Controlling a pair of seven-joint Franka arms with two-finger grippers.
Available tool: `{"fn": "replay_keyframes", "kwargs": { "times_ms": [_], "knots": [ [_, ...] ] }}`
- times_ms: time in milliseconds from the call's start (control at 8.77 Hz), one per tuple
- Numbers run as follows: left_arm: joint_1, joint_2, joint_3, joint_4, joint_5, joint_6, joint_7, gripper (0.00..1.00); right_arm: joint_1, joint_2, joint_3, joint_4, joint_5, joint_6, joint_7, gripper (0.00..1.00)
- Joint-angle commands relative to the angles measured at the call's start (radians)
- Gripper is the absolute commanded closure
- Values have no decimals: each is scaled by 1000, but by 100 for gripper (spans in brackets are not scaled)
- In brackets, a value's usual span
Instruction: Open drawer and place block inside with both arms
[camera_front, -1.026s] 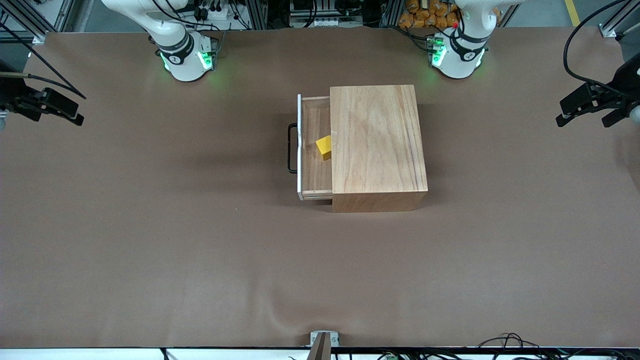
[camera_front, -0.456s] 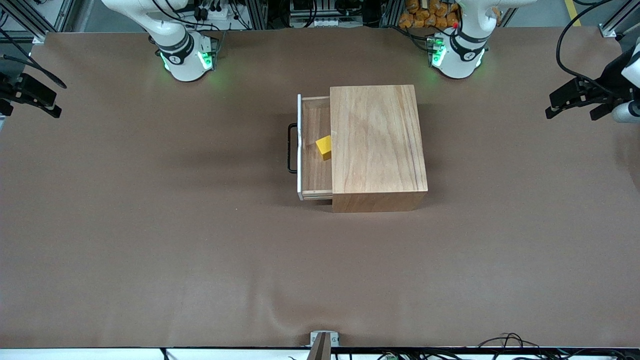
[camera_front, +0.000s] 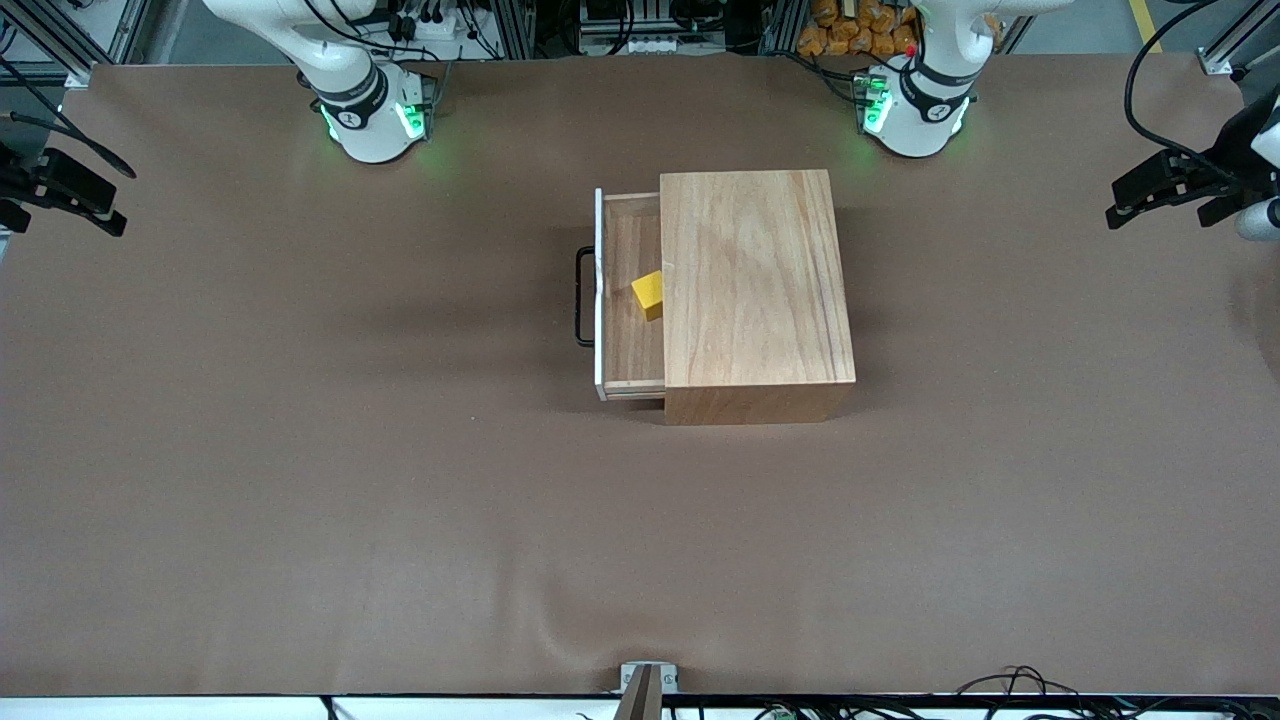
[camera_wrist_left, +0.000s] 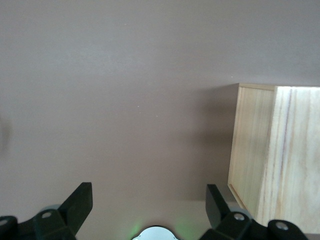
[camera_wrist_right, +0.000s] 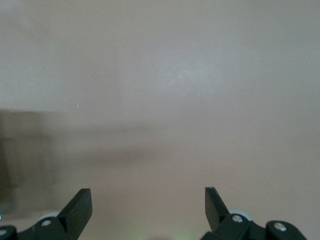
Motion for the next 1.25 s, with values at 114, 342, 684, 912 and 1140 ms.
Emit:
{"fn": "replay_keyframes", "kwargs": {
  "times_ms": [114, 342, 684, 912, 1140],
  "knots": [
    [-1, -23, -13, -14, 28, -9, -54, 0, -21, 11, 7, 27, 14, -18, -7, 0],
    [-7, -6, -13, 2, 35, -10, -39, 0, -28, 11, 8, 27, 15, -18, -9, 0],
    [-12, 21, -13, 37, 38, -10, -48, 0, -34, 11, 13, 25, 15, -18, -9, 0],
    [-18, 23, -13, 43, 40, -10, -51, 0, -57, 10, 41, 25, 17, -18, -9, 0],
    [-19, 23, -13, 43, 41, -10, -51, 0, -55, 10, 41, 24, 17, -18, -9, 0]
  ]
}}
